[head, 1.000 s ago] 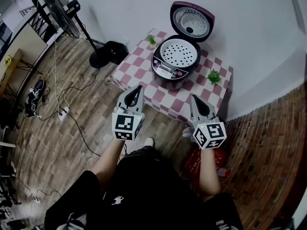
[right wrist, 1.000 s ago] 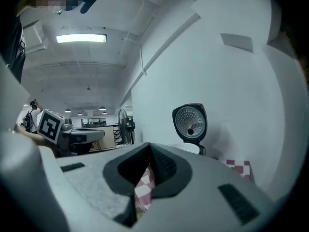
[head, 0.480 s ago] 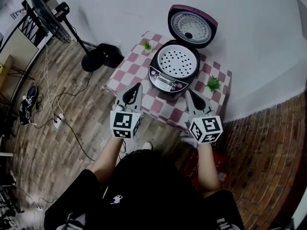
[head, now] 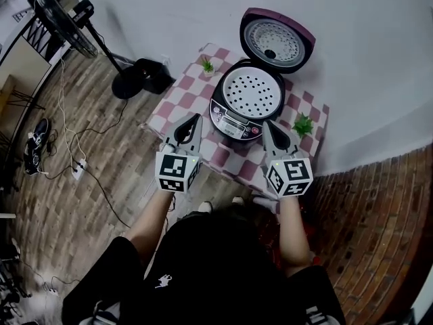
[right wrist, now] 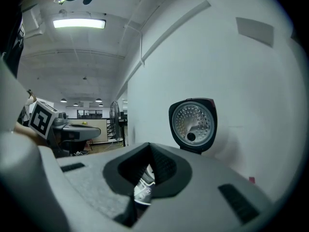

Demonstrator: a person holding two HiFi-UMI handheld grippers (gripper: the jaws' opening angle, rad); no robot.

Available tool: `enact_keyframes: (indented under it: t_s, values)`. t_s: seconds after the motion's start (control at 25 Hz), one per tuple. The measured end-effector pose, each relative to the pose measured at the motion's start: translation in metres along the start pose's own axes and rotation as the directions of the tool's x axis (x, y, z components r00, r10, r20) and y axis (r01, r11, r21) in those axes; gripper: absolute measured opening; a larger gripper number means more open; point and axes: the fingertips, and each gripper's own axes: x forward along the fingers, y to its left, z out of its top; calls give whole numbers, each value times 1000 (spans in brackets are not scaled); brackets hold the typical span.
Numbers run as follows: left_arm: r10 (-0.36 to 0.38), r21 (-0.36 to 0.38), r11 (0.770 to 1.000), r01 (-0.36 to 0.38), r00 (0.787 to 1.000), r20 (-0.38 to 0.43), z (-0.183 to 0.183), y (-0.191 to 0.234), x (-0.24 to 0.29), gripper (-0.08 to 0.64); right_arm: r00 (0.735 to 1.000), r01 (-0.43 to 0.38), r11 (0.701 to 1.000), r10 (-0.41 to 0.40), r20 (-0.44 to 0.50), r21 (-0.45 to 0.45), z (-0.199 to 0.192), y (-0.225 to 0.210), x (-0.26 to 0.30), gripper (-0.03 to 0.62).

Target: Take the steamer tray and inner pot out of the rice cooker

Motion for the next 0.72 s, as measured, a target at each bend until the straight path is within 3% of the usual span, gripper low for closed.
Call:
enact_keyframes:
  t_s: [0.36,0.72]
  values:
    - [111,-36,993,-111,994,-13,-6,-5,29,3,991,-126,991,124,-49,-43,-5,-39,39,3]
    - [202,-23,979,-204,977,-66,-16,-17,66,3,974,-206,978,202,-106,-30,-22,-92,69,3]
